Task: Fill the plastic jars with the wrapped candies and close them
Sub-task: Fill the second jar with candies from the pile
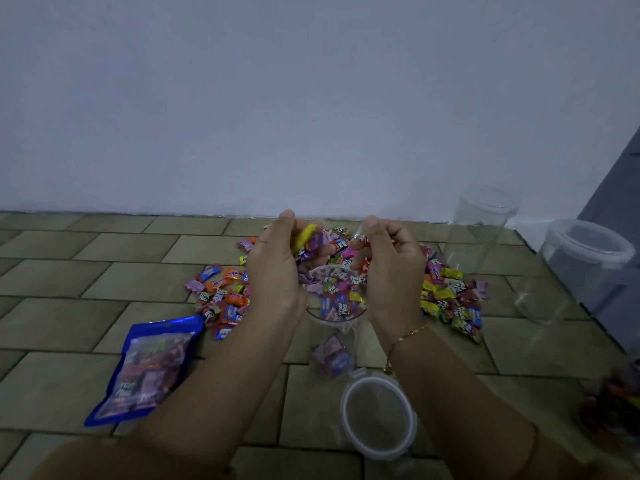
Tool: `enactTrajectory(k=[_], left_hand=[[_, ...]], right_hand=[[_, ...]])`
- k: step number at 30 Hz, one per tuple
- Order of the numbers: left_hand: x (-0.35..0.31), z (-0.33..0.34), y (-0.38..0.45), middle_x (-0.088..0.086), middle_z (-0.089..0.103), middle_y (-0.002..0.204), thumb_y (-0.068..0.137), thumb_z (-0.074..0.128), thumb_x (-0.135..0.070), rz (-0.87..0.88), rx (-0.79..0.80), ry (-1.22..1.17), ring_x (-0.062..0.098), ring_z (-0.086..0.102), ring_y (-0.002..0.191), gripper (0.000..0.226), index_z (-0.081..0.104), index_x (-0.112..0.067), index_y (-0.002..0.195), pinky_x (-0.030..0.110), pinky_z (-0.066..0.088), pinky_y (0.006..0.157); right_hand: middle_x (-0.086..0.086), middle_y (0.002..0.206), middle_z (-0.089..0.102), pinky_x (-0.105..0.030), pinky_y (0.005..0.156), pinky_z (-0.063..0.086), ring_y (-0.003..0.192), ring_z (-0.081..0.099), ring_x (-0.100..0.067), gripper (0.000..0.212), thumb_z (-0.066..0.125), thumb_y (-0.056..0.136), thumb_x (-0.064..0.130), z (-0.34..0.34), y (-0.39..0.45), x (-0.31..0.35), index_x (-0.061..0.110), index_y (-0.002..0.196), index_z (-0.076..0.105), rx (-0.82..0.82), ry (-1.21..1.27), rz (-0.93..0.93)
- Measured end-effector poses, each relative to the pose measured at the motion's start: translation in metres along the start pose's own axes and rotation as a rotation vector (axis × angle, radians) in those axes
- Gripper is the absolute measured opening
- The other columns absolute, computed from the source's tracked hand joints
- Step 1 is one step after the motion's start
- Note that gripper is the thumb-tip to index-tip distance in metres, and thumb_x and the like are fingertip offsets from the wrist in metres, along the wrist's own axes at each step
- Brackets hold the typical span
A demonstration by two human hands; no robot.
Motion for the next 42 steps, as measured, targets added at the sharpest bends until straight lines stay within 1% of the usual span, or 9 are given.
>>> enactTrajectory(k=[6,13,17,21,29,33,37,40,42], left_hand=[[0.003,-0.001,0.002,0.002,0.061,0.053,0.094,0.053,-0.022,-0.022,-0.059,-0.020,0.018,0.056,0.051,0.042,0.061,-0.014,0.053,0.047,0.050,0.079],[0.002,0.001,0.000,0.001,0.048,0.041,0.097,0.046,-0.021,-0.011,-0.037,0.000,0.021,0.064,0.051,0.033,0.051,-0.008,0.067,0.033,0.054,0.064],[0.001,0.002,-0.001,0.003,0.054,0.044,0.097,0.045,-0.020,0.004,-0.025,-0.011,0.022,0.065,0.050,0.032,0.052,-0.006,0.069,0.035,0.052,0.063],[0.001,0.001,-0.002,0.002,0.060,0.050,0.098,0.044,-0.022,0.013,0.007,0.012,0.019,0.064,0.049,0.032,0.054,-0.007,0.072,0.024,0.049,0.047],[0.001,-0.003,-0.002,0.001,0.060,0.054,0.098,0.040,-0.022,0.037,-0.001,-0.072,0.017,0.063,0.052,0.032,0.056,-0.008,0.074,0.027,0.051,0.056],[0.001,-0.011,-0.004,0.005,0.063,0.073,0.091,0.045,-0.040,0.177,0.023,-0.099,0.021,0.064,0.077,0.035,0.058,-0.010,0.080,0.029,0.050,0.076],[0.028,-0.029,-0.022,0.005,0.062,0.111,0.073,0.057,-0.052,0.316,0.183,0.250,0.019,0.058,0.110,0.053,0.055,-0.015,0.110,0.028,0.046,0.092],[0.066,-0.057,-0.041,-0.003,0.048,0.137,0.058,0.080,-0.050,0.223,0.387,0.464,0.010,0.046,0.129,0.099,0.031,-0.024,0.140,0.019,0.042,0.100],[0.083,-0.074,-0.047,-0.015,0.052,0.131,0.050,0.087,-0.049,0.114,0.398,0.650,0.001,0.050,0.122,0.106,0.030,-0.036,0.138,0.014,0.044,0.095]], right_hand=[[0.004,0.050,0.059,-0.020,0.043,0.042,0.042,0.048,-0.009,0.011,0.057,0.092,0.014,0.001,-0.001,0.001,0.009,0.082,0.058,0.010,-0.016,0.005],[0.003,0.052,0.060,-0.020,0.043,0.042,0.040,0.046,-0.009,0.012,0.058,0.091,0.015,0.001,-0.001,0.001,0.010,0.080,0.058,0.013,-0.023,0.006],[0.003,0.052,0.060,-0.019,0.043,0.042,0.039,0.046,-0.009,0.012,0.058,0.091,0.014,0.001,0.000,0.002,0.009,0.080,0.058,0.007,-0.026,0.005],[0.001,0.054,0.060,-0.018,0.042,0.041,0.039,0.046,-0.009,0.013,0.059,0.091,0.014,0.002,0.000,0.001,0.010,0.079,0.058,0.006,-0.018,0.001],[0.001,0.054,0.060,-0.020,0.043,0.042,0.041,0.047,-0.010,0.013,0.058,0.091,0.014,0.002,0.000,0.001,0.012,0.078,0.057,0.024,-0.025,0.000],[-0.003,0.059,0.060,-0.019,0.038,0.038,0.042,0.047,-0.012,0.014,0.058,0.092,0.015,0.002,0.000,0.000,0.013,0.078,0.057,0.067,-0.056,0.011],[-0.003,0.062,0.060,-0.020,0.044,0.044,0.045,0.051,-0.007,0.012,0.059,0.091,0.016,0.002,-0.005,-0.006,0.013,0.079,0.058,0.062,-0.115,-0.013],[-0.002,0.064,0.060,-0.020,0.048,0.047,0.049,0.053,-0.006,0.014,0.060,0.090,0.015,0.002,-0.013,-0.011,0.019,0.077,0.056,0.045,-0.168,-0.077],[-0.004,0.066,0.060,-0.021,0.050,0.048,0.051,0.054,-0.008,0.014,0.060,0.090,0.017,0.003,-0.013,-0.012,0.022,0.078,0.056,0.051,-0.194,-0.090]])
Point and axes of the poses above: each hand's wrist, its own y-axis towards the middle knuckle, its own z-axis out of the palm, x = y × z, the point moved 3 cm from there along y, towards the middle knuckle
